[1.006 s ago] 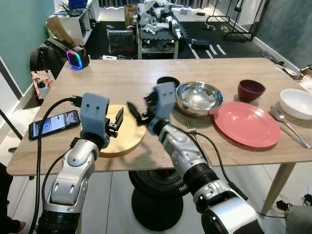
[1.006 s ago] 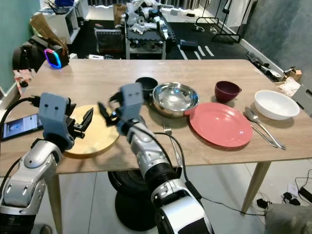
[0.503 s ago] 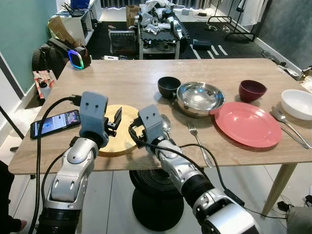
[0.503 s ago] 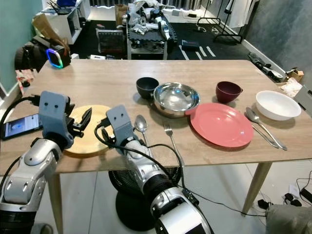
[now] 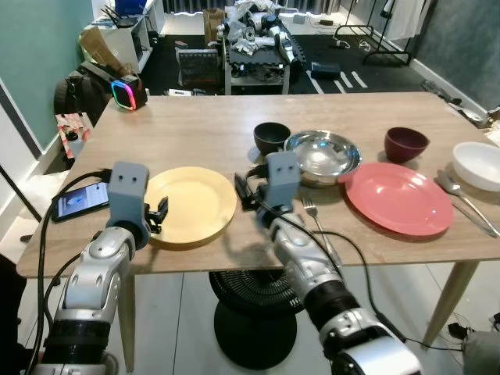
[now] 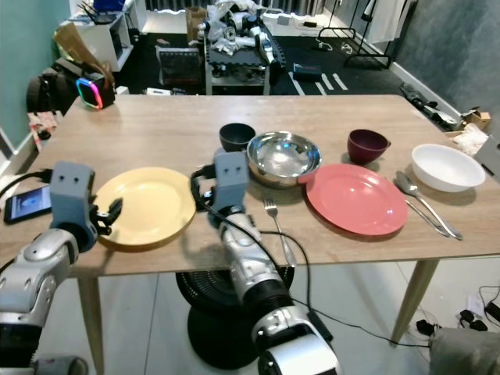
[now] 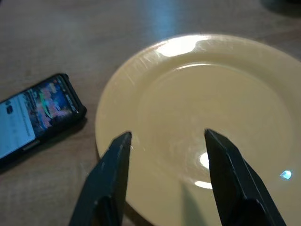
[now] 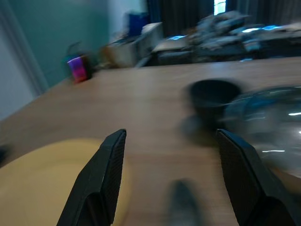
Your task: Setting the table
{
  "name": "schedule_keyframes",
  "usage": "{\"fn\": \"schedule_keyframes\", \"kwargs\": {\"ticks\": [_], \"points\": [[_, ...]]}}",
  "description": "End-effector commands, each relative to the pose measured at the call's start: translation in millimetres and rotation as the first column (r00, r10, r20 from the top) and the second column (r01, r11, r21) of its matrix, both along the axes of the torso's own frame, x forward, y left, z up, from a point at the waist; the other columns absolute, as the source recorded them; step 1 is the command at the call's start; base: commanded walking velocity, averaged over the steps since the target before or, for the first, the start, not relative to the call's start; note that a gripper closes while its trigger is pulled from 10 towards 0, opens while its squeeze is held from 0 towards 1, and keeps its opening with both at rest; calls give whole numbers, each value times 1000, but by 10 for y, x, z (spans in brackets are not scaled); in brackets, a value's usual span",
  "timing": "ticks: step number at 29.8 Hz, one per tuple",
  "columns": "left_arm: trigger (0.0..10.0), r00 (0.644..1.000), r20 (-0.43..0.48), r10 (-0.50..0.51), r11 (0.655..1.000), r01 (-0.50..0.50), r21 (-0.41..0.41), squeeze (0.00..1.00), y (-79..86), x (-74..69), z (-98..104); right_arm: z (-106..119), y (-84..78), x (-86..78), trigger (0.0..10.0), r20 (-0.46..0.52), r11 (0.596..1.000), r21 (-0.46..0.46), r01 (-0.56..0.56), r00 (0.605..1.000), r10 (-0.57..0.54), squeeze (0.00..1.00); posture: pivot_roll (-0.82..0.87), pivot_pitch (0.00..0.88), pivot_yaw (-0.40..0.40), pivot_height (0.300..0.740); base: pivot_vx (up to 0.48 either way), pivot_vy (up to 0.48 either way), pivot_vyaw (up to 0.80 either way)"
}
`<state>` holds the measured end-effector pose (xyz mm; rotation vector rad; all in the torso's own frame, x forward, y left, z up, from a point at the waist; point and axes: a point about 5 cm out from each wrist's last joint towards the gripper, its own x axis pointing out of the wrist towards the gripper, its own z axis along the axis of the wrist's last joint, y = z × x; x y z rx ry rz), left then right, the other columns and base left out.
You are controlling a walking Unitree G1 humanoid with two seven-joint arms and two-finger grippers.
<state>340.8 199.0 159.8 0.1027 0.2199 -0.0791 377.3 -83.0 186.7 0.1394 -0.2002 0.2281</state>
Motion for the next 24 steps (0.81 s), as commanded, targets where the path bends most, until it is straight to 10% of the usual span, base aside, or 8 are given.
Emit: {"fn": "schedule_keyframes", "kwargs": {"ticks": [1, 24], "points": [[10000, 999, -25, -30, 999, 30, 19, 0, -22, 54, -34, -70, -107, -26, 10000, -22, 999, 18, 35, 999, -35, 0, 74, 34, 90, 740, 0, 0, 0], [10000, 892, -220, -395, 915, 403, -6, 0, -540, 259, -400, -32, -391, -233, 10000, 3, 993, 4, 114, 993, -114, 0, 20, 63, 117, 740, 0, 0, 0]]}}
